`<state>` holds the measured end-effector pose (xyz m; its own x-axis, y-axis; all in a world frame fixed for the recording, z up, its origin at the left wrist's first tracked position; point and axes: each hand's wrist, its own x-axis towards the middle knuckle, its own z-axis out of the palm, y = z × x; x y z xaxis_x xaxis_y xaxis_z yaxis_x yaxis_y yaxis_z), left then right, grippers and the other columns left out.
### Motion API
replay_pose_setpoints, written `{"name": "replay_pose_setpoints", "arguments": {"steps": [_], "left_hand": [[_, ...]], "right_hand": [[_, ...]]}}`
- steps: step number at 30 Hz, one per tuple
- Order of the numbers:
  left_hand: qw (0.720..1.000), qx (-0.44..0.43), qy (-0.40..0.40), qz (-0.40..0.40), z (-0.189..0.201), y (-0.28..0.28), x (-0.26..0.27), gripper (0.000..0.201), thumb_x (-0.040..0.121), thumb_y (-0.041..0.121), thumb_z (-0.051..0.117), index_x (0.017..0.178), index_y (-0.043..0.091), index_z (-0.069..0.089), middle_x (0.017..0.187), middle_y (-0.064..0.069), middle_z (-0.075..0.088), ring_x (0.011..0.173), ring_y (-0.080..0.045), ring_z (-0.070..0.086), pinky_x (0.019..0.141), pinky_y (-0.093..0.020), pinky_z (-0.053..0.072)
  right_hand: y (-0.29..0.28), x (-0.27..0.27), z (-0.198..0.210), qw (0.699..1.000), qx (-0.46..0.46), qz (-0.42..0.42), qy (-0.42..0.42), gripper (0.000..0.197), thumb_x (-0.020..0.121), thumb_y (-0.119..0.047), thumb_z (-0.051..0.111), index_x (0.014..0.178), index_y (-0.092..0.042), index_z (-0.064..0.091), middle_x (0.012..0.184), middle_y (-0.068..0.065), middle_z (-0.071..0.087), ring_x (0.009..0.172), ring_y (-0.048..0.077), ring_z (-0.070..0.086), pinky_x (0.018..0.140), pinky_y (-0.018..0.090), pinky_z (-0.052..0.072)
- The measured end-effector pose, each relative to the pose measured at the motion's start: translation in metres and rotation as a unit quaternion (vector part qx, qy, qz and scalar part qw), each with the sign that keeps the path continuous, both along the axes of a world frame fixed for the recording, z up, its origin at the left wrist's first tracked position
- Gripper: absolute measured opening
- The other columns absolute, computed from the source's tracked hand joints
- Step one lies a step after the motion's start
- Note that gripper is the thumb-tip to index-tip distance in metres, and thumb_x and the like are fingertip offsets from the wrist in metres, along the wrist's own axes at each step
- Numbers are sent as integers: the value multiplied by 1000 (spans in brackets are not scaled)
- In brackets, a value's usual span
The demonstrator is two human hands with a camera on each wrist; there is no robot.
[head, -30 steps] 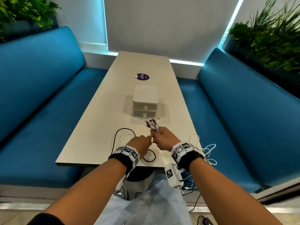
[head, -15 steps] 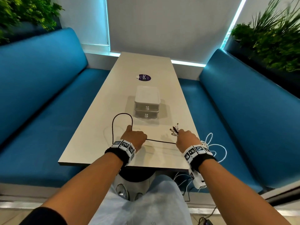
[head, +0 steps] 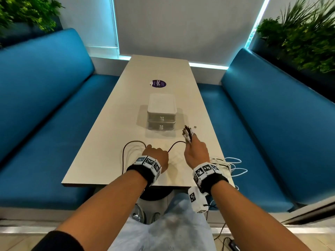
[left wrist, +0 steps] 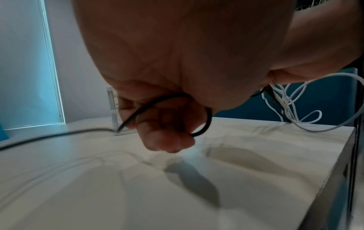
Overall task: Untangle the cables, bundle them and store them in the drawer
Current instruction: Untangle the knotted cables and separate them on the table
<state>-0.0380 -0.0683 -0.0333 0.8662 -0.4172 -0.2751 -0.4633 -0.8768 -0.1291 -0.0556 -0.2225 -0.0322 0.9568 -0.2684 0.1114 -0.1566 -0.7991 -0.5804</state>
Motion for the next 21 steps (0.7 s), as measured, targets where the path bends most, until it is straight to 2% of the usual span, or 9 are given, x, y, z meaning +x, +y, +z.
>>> {"name": "replay_pose_setpoints", "arguments": {"steps": [3, 5, 7, 10, 12, 15, 19, 21], "left_hand": [[999, -33, 1, -10, -7, -2, 0, 22, 94, 21, 44, 109, 13, 58, 112, -11, 64, 101, -32, 63, 84, -36, 41], [998, -52, 1, -34, -9, -8, 1, 26, 98, 19, 39, 117, 11, 54, 113, -14, 63, 100, -35, 63, 73, -35, 41], [997, -49, -7, -60, -7, -14, 1, 25, 99, 15, 38, 117, 10, 54, 113, -15, 63, 100, -35, 62, 74, -36, 40], [995, -37, -27, -87, -8, -14, 4, 24, 100, 15, 38, 119, 11, 53, 112, -13, 65, 101, -34, 62, 82, -37, 41], [994, -51, -43, -85, -7, -8, 9, 26, 104, 27, 38, 120, 12, 53, 108, -13, 67, 97, -34, 63, 80, -37, 42], [993, -75, -43, -76, -2, 1, 18, 35, 104, 42, 37, 113, 13, 55, 102, -13, 67, 93, -36, 62, 73, -36, 41], [994, -82, 1, -78, -1, 15, 25, 28, 105, 32, 37, 118, 21, 59, 111, -9, 64, 100, -31, 61, 80, -35, 45], [995, -81, 1, -65, -5, 20, 24, 26, 104, 27, 37, 119, 25, 58, 113, -7, 63, 100, -30, 61, 78, -33, 43]], "right_hand": [[-2, 1, -1, 997, 25, 67, 6, 30, 101, -30, 42, 126, -18, 52, 108, 19, 66, 100, 42, 59, 82, 45, 50], [-1, -2, -4, 990, 29, 134, 31, 29, 100, -28, 43, 125, -20, 57, 112, 15, 68, 104, 38, 59, 86, 43, 49], [2, -4, -6, 983, 33, 167, 61, 25, 100, -27, 44, 117, -19, 60, 110, 13, 69, 102, 35, 61, 86, 40, 49], [-2, 0, -5, 981, 24, 162, 104, 22, 100, -25, 45, 99, -12, 63, 102, 16, 68, 97, 36, 61, 78, 35, 46], [-11, 0, -7, 977, -24, 165, 130, 25, 98, -28, 48, 103, -10, 66, 103, 16, 68, 97, 35, 61, 75, 34, 45], [-24, -1, -12, 975, -65, 140, 158, 28, 96, -37, 53, 111, -18, 67, 105, 12, 69, 96, 32, 63, 74, 32, 46], [-48, 4, -11, 973, -96, 51, 205, 30, 96, -35, 53, 112, -12, 64, 109, 14, 68, 97, 34, 64, 75, 32, 48], [-58, 5, -10, 970, -105, 16, 218, 28, 96, -31, 51, 111, -10, 62, 109, 14, 66, 96, 34, 63, 75, 32, 49]]}}
